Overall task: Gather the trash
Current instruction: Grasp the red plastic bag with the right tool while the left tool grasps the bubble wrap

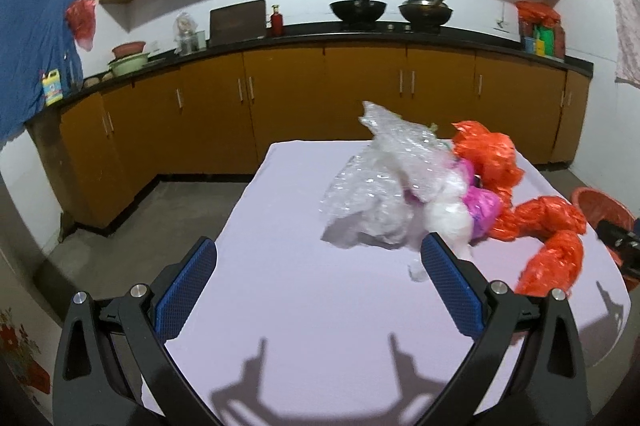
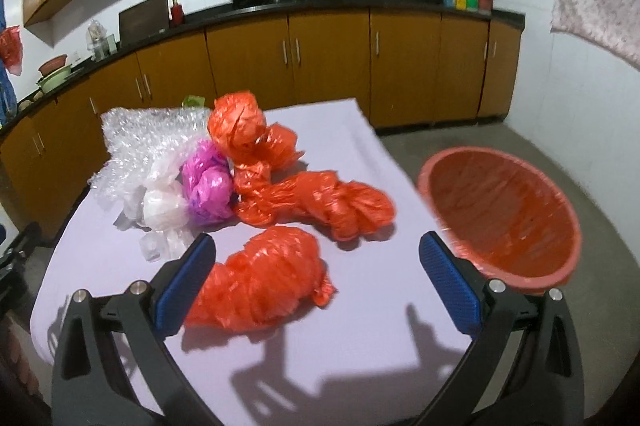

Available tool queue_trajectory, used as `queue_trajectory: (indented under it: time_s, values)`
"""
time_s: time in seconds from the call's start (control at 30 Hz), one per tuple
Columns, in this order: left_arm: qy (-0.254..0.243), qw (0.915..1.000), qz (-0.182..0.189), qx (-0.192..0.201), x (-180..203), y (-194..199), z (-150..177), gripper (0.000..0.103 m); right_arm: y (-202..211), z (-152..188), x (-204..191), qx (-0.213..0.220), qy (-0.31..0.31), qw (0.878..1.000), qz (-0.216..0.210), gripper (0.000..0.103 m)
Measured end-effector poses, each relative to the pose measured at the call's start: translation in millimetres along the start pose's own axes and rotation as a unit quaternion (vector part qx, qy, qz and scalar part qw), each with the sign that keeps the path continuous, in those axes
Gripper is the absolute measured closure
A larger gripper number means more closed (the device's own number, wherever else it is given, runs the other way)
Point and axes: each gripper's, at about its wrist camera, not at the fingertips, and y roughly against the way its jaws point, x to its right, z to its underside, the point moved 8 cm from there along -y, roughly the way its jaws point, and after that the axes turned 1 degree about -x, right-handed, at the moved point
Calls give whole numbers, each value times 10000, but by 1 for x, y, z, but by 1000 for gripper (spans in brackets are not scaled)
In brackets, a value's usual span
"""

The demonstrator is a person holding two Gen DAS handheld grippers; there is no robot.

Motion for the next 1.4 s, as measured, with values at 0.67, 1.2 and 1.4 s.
queue_trajectory:
  time_s: [0.67,1.2,1.4]
  values:
    - [112,9979,634,-95,35,-67,-59,2,-57,29,-28,-876,297,9953,-271,64]
    - [428,9920,971,-686,48,-123,-70,42,-53,27,-20,-864,257,9954,-312,68]
    - [476,9892,1127,-806,51,-125,-64,83,-52,28,-21,-799,353,9958,-274,69]
